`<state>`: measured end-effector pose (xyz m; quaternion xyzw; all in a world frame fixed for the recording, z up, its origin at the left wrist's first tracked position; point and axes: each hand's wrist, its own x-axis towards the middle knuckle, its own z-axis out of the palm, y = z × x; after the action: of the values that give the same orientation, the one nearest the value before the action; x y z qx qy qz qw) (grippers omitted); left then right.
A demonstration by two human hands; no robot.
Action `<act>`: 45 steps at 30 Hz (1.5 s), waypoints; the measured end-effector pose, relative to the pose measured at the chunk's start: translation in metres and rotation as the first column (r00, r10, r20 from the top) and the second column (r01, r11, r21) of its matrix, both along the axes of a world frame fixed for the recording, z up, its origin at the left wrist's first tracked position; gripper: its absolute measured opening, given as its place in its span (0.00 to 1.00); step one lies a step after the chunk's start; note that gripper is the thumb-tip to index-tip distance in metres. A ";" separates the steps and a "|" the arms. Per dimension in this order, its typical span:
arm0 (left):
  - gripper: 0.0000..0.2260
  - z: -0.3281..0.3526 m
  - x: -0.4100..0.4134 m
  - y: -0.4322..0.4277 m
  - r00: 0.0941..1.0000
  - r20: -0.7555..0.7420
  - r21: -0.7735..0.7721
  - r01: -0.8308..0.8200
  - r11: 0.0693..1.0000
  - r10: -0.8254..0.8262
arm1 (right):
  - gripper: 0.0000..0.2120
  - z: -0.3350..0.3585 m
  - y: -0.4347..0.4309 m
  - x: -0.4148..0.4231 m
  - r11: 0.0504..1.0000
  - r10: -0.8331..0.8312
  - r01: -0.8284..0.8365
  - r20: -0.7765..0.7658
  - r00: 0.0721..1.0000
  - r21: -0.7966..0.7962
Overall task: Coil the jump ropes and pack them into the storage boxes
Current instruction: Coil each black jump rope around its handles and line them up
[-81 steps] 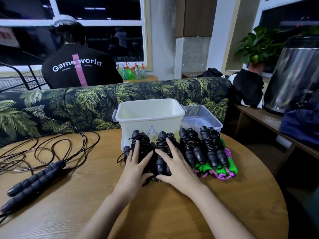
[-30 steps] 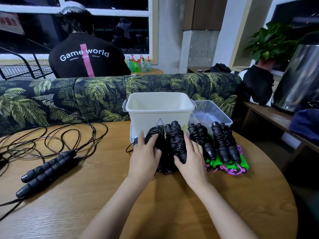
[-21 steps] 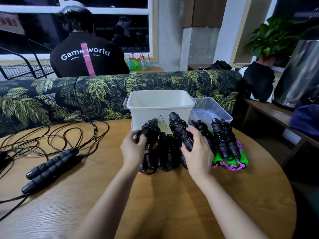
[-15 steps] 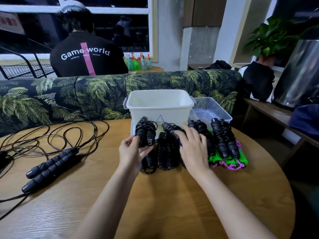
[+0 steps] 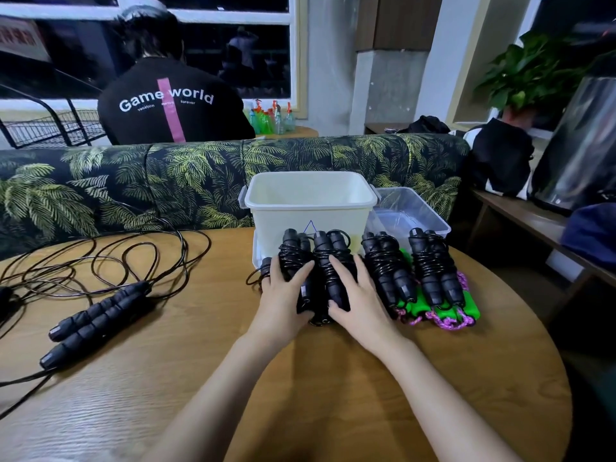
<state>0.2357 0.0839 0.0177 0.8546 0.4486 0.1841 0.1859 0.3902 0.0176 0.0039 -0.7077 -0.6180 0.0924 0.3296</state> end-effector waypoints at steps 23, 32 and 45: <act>0.46 -0.057 -0.010 0.027 0.986 -0.154 0.261 -0.016 0.965 0.058 | 0.36 -0.008 0.003 0.022 0.970 -0.185 0.241 0.516 0.836 -0.042; 0.40 -0.026 -0.042 0.013 0.995 -0.102 0.172 -0.003 0.985 0.021 | 0.35 0.019 -0.008 -0.010 0.985 -0.149 0.170 0.492 0.858 0.002; 0.24 -0.014 -0.245 -0.005 0.956 -0.152 0.234 -0.211 0.949 0.250 | 0.26 0.022 0.023 -0.208 0.949 0.314 -0.306 0.301 0.901 -0.072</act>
<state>-0.0094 0.0789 0.0035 0.8242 0.5381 0.1742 0.0280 0.1819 0.0402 0.0259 -0.6099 -0.7654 0.0392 0.2018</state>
